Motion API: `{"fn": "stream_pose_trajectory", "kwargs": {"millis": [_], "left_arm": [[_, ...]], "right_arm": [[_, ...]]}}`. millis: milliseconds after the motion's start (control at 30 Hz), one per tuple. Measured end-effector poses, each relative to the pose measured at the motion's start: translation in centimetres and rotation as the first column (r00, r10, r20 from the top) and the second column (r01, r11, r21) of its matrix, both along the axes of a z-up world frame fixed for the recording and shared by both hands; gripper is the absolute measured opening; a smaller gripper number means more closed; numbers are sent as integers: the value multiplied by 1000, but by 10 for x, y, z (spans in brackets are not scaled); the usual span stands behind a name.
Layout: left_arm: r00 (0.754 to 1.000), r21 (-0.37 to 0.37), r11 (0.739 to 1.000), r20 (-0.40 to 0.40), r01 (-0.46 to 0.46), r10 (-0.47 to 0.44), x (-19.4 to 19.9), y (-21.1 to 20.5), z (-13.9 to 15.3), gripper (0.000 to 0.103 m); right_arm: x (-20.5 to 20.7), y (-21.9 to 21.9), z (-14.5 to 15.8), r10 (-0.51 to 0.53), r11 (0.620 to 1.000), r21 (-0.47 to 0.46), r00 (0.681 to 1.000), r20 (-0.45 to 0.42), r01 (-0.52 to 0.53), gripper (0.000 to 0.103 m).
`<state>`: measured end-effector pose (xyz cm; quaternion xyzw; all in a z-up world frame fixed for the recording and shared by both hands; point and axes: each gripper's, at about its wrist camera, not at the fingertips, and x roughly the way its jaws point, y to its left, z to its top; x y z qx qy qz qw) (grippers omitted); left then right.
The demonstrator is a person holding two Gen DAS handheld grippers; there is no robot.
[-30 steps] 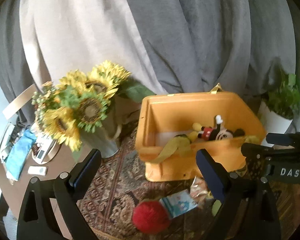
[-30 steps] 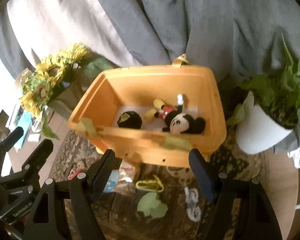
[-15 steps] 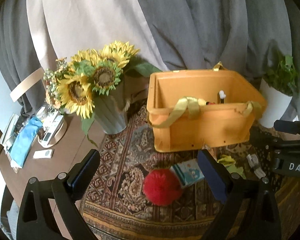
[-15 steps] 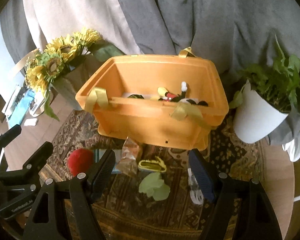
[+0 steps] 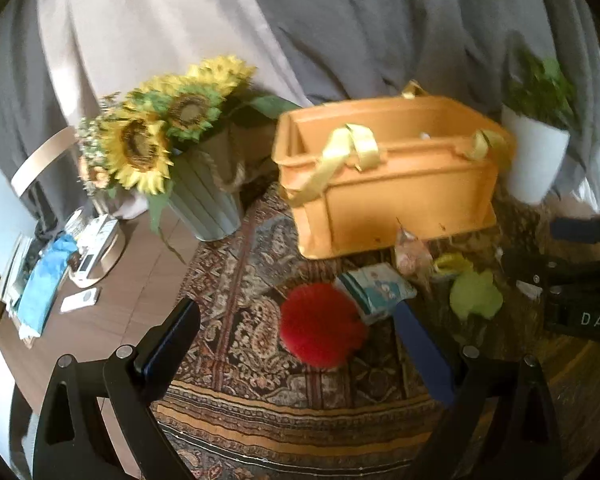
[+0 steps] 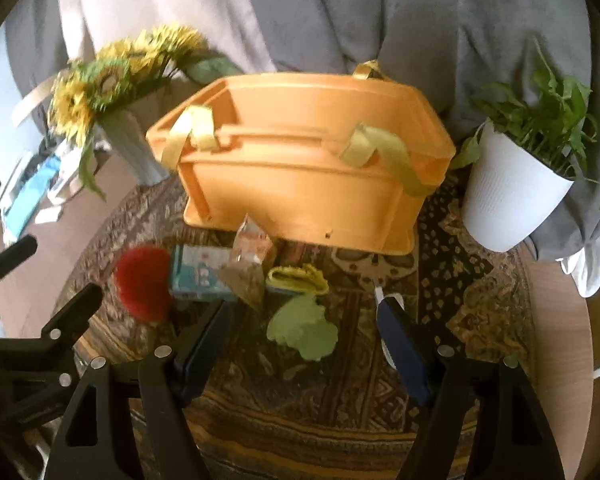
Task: Organize soft objects
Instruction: 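Withdraw both tools from the crate toward the remaining items on the rug, then grasp the blue tissue pack with the left gripper while the right grasps the green leaf plush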
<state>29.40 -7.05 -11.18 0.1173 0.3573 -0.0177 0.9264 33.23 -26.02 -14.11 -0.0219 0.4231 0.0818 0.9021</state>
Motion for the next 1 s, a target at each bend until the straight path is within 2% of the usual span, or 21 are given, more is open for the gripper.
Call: {"fn": "stream_pose_trajectory", "kwargs": {"millis": [100,233,433,567,733,1000], "left_arm": [[999,35,998,-6,48,-48,0,-6,-7,100],[989,118,982,-11,147,-147,4,-17,-14,100],[956,230,929,-38,291,-290,21,-36,-28,100],[923,276,882,-72,383,-378,35,-46,-39,99],[884,300,832,-130,467,-449,52,-57,-55,99],[830,261,789,-222,556,-512,74,-64,-77,94]], "right_arm": [[-3,0,-7,11,1000,2,1000,-8,-11,77],[-2,1,-19,24,1000,1,999,-26,-24,77],[7,3,-42,20,1000,-18,998,-64,-21,77],[14,8,-54,27,998,-54,998,-65,-30,77],[22,17,-66,45,992,-119,997,-56,-51,77],[38,21,-85,47,987,-147,995,-84,-59,77]]}}
